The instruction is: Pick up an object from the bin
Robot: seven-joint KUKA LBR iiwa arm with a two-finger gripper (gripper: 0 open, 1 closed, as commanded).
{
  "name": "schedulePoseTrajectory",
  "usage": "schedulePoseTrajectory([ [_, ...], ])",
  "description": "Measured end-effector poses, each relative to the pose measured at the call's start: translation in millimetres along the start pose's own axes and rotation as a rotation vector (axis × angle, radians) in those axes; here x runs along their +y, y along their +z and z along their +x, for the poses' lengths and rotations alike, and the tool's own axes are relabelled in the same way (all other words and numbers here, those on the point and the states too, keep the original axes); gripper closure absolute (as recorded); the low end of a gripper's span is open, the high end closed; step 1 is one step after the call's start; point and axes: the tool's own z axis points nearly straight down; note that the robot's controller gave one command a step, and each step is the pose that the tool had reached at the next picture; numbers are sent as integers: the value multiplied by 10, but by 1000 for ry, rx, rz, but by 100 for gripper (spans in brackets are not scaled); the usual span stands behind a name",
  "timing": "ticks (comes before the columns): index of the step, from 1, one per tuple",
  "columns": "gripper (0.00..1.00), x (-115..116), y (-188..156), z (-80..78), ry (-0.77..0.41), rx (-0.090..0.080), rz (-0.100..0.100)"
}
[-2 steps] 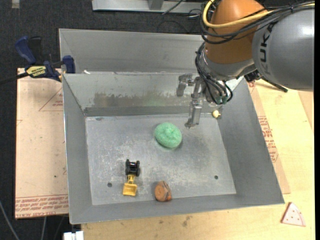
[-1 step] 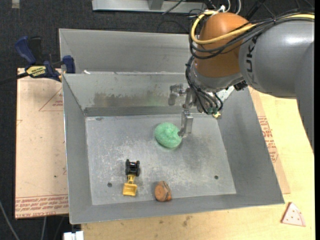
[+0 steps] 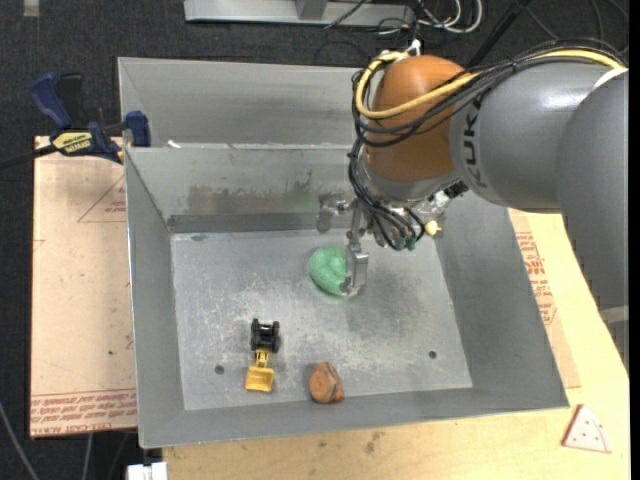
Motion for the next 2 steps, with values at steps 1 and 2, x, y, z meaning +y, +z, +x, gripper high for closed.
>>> schedulePoseTrajectory([
  [1, 100, -79, 455, 150, -45, -1, -1],
  [2, 0, -79, 455, 150, -45, -1, -1],
])
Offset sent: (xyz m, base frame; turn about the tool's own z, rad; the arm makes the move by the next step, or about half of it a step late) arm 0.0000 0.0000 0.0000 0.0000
